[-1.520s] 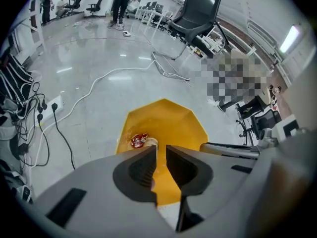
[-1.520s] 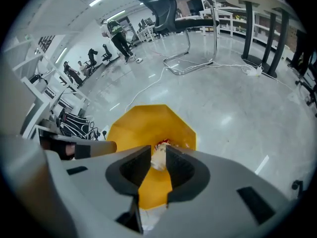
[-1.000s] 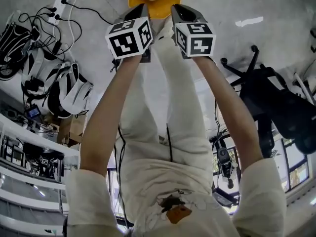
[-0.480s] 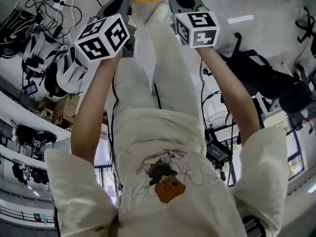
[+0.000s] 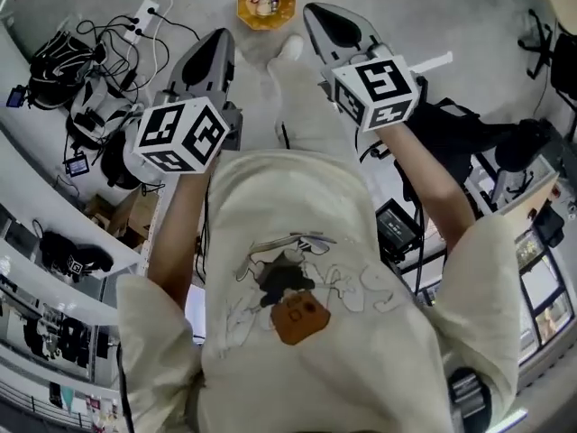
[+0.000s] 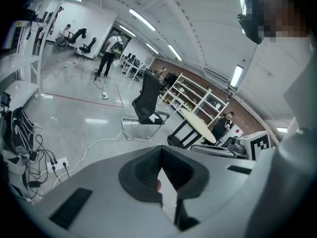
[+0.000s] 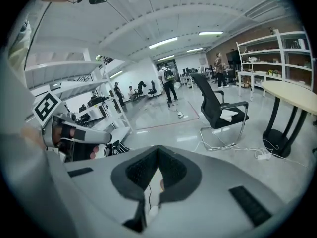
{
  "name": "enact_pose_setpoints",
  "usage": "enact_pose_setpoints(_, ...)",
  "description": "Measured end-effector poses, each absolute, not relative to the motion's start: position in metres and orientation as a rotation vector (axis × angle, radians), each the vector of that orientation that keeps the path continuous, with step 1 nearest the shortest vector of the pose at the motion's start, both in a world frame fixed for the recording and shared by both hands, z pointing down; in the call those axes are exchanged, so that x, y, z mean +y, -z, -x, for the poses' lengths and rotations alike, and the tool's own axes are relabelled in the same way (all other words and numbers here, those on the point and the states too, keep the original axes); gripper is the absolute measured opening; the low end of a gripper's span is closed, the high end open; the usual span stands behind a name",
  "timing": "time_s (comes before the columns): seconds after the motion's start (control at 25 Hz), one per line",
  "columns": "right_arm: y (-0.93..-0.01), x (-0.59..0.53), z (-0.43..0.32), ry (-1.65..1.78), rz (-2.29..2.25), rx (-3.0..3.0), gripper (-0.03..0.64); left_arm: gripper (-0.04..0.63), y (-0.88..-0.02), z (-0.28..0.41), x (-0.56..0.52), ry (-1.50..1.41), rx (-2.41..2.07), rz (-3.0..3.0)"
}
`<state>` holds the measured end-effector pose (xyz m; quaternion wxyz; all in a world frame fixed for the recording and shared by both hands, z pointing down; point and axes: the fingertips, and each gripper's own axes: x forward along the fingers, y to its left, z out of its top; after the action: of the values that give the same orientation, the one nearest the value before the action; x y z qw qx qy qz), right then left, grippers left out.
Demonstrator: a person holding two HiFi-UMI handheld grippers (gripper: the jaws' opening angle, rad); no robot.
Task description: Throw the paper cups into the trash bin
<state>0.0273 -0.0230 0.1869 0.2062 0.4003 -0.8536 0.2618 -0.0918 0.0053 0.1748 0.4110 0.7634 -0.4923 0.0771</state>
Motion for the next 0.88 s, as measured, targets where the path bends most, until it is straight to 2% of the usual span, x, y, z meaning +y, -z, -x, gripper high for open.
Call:
enact_pose_setpoints(0.2,-0.114,0.009,-0.026,-0.84,-1.16,-2.398,0.006,0.006,-0.102,0.084,0.027,-0.197,-1.188,-2.058)
enact_pose_setpoints(0.44,-0.057,0.017,-0.022,-0.734,-1.186,-2.501,0.006,0.006,-0.041,0.07,0.04,-0.162,-1.138,-2.212)
enact_pose_setpoints(0.88,-0.039,0.044,-0.038,-0.78,-1.215,-2.503,0.006,0.006,-0.01,0.036,0.054,-0.102,-1.036,-2.286)
